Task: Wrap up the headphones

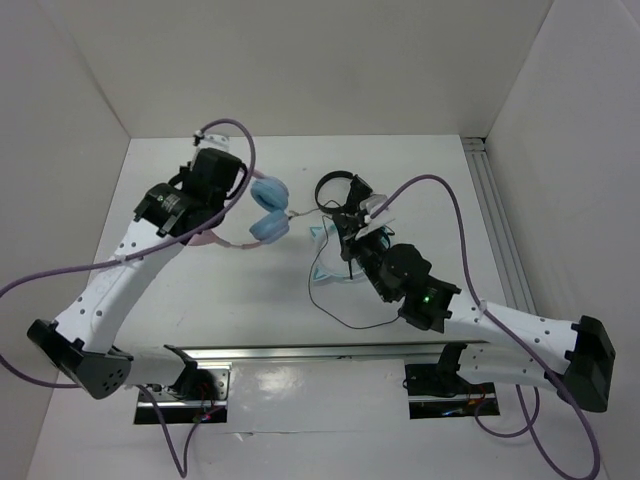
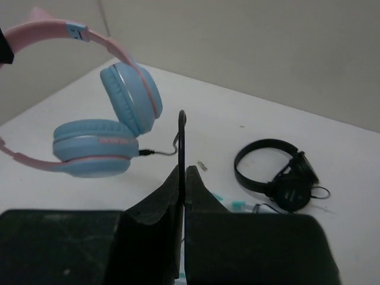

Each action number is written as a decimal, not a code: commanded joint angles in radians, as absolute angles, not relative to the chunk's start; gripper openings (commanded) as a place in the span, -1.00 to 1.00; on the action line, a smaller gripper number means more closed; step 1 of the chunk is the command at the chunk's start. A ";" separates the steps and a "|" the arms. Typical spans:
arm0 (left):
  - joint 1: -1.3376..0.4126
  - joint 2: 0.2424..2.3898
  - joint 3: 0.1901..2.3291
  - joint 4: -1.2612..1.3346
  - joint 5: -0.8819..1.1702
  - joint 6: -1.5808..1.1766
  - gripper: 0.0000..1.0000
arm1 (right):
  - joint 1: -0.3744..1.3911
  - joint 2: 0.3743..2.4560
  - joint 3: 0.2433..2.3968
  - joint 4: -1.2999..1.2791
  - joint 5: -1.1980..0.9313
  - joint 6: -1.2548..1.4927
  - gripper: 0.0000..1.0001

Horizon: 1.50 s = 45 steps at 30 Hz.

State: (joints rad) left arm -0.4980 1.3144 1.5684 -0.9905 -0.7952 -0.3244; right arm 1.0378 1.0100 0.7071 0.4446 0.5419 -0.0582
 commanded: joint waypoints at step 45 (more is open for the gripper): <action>-1.161 0.971 1.384 -0.769 -0.380 0.069 -1.00 | 0.979 1.082 0.841 0.109 0.318 -0.229 -1.00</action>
State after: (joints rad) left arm -1.1469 1.0462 1.3354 -0.8413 -0.4808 0.0971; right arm 1.0206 1.0920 0.8200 0.0433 0.3775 -0.2489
